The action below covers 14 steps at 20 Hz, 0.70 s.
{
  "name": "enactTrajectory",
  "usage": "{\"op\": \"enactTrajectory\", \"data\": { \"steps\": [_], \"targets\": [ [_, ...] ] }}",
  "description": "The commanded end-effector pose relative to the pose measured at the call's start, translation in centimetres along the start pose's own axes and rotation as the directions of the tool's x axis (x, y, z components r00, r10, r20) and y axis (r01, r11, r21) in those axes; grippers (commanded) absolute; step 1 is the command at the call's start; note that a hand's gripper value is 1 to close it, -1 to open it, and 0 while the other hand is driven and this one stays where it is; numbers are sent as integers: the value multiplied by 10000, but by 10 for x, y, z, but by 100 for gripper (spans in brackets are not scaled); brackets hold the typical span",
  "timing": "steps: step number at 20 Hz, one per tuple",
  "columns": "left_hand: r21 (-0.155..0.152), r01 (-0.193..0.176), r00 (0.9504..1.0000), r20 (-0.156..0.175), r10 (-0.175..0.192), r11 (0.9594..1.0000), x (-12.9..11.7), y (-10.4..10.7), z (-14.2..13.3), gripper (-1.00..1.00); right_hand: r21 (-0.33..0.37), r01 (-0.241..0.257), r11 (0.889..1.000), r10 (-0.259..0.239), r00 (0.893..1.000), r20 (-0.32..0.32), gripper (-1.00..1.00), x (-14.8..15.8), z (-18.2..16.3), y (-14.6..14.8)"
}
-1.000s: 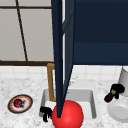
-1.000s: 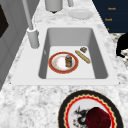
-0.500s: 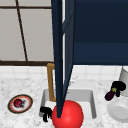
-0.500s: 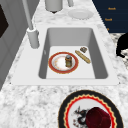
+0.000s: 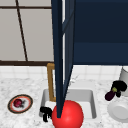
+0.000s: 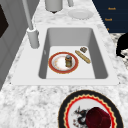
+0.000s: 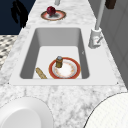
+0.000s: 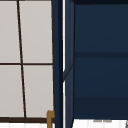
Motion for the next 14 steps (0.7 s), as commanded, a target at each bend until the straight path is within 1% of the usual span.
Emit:
{"op": "enactTrajectory", "data": {
  "steps": [1, 9, 14],
  "targets": [
    [0, 0, 10000, 0, 0, 10000, 0, 0, 0, 0, -291, 58, 9996, -69, 9994, -350, 100, 12, 26, -7],
    [0, 0, 10000, 0, 0, 10000, 0, 0, 0, 0, -88, -48, 9999, 45, 9991, -414, 100, 37, 58, -31],
    [0, 0, 10000, 0, 0, 10000, 0, 0, 0, 0, 33, -51, 10000, 53, 9982, -590, 100, 50, 78, -57]
  ]
}}
